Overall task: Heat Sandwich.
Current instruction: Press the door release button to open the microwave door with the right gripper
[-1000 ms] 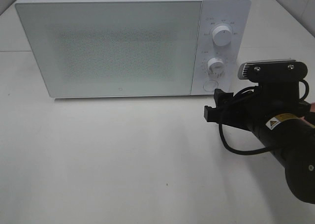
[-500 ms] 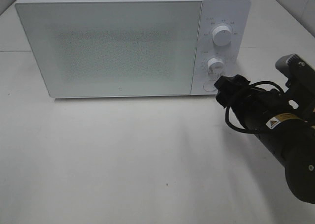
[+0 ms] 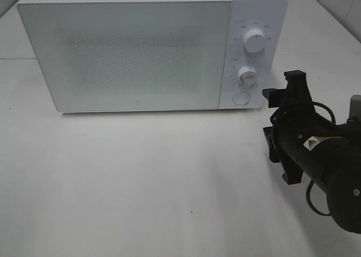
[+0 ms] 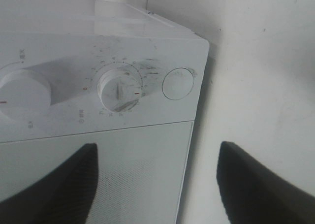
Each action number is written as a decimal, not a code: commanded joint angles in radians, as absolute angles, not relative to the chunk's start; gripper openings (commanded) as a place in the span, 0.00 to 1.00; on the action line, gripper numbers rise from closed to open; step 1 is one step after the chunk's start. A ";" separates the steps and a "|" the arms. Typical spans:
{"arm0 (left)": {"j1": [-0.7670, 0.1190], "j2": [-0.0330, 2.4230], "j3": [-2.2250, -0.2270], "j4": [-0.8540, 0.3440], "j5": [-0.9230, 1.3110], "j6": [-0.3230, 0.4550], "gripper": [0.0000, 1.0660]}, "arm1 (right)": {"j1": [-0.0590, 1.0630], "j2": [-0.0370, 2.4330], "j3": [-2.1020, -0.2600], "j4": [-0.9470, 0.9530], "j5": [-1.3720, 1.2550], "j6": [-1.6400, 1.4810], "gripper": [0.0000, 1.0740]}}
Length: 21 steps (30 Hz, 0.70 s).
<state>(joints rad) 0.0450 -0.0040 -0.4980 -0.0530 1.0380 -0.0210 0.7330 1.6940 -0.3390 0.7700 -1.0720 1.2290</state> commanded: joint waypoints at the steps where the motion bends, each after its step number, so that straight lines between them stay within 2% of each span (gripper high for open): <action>1: 0.047 -0.033 -0.494 -0.059 1.034 -0.022 0.92 | 0.739 1.690 -0.340 0.768 -1.070 1.298 0.50; 2: 0.047 -0.033 -0.494 -0.059 1.034 -0.022 0.92 | 0.739 1.690 -0.340 0.768 -1.070 1.298 0.50; 3: 0.047 -0.033 -0.494 -0.059 1.034 -0.022 0.92 | 0.739 1.690 -0.340 0.768 -1.066 1.310 0.40; 5: 0.047 -0.033 -0.494 -0.059 1.034 -0.022 0.92 | 0.739 1.690 -0.340 0.768 -1.056 1.314 0.27; 6: 0.047 -0.033 -0.494 -0.059 1.034 -0.022 0.92 | 0.739 1.690 -0.340 0.768 -1.047 1.314 0.21; 7: 0.047 -0.033 -0.494 -0.059 1.034 -0.022 0.92 | 0.739 1.690 -0.340 0.768 -1.047 1.314 0.21; 8: 0.047 -0.033 -0.494 -0.059 1.034 -0.022 0.92 | 0.739 1.690 -0.340 0.768 -1.031 1.309 0.10; 10: 0.047 -0.033 -0.494 -0.059 1.034 -0.022 0.92 | 0.739 1.690 -0.340 0.766 -1.010 1.284 0.00; 21: 0.047 -0.033 -0.494 -0.059 1.034 -0.022 0.92 | 0.739 1.690 -0.341 0.764 -0.993 1.236 0.00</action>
<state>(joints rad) 0.0450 -0.0040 -0.4980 -0.0530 1.0380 -0.0210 0.7330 1.6940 -0.3390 0.7690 -0.9950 1.2530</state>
